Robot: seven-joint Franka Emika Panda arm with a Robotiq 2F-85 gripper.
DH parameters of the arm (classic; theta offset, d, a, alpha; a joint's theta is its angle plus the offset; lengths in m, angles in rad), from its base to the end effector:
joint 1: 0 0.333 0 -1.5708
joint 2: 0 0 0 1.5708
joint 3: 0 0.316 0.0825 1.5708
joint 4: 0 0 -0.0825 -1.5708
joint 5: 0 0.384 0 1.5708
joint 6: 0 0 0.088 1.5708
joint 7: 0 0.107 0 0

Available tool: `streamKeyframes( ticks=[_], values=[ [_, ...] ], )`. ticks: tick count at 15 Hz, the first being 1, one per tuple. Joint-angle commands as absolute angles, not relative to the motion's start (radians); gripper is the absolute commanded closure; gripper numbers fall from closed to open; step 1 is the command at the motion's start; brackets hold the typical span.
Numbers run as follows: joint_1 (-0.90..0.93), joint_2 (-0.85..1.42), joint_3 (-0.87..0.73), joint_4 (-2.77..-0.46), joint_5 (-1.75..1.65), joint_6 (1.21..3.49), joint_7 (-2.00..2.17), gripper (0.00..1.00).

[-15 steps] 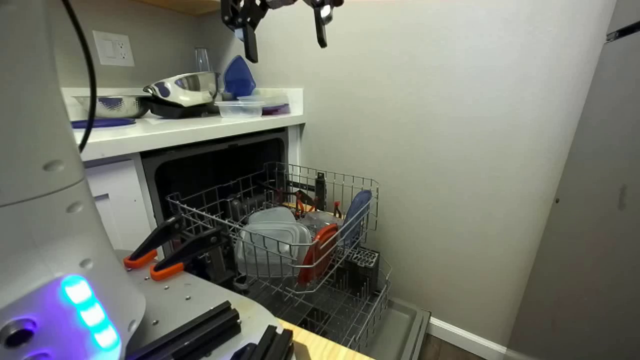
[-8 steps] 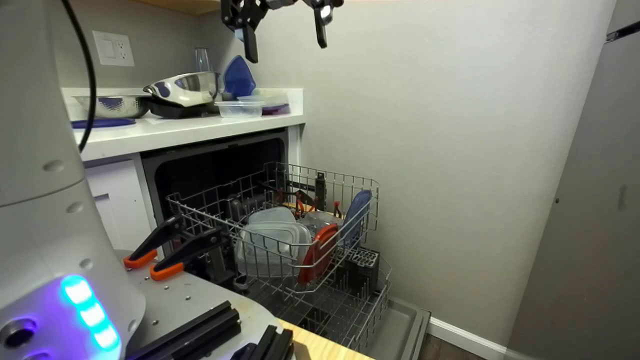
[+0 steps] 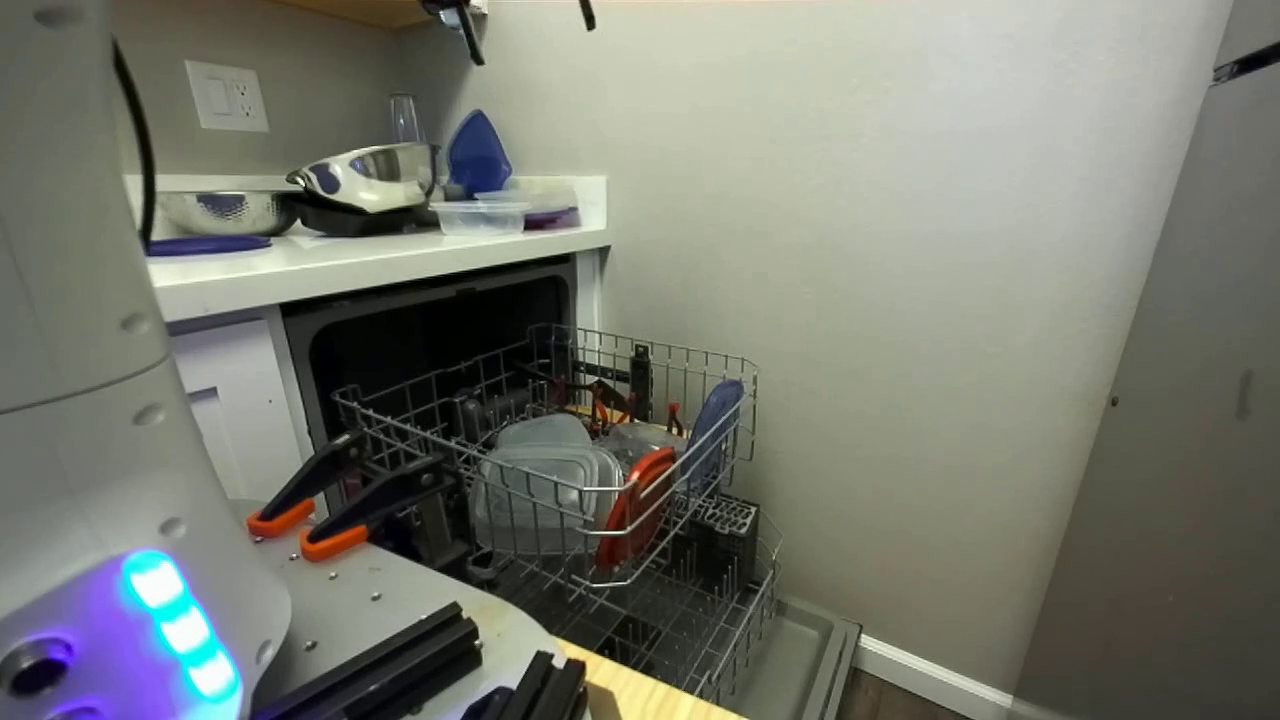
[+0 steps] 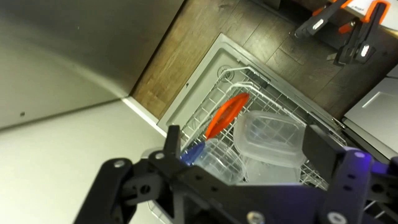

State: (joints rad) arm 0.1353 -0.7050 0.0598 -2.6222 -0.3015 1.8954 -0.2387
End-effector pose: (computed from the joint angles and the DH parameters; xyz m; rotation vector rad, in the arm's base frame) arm 0.3317 0.0439 0.4690 2.7243 0.7240 -0.0480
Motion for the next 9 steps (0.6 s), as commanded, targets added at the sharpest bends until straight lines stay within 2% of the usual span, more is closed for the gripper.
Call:
streamKeyframes(
  ticks=[1,9],
  values=[
    [0.222,-0.548,0.127,-2.511,-0.293,1.979,-0.264,0.00],
    [0.319,-0.295,0.225,-2.370,-0.252,2.151,-0.248,0.00]
  ],
)
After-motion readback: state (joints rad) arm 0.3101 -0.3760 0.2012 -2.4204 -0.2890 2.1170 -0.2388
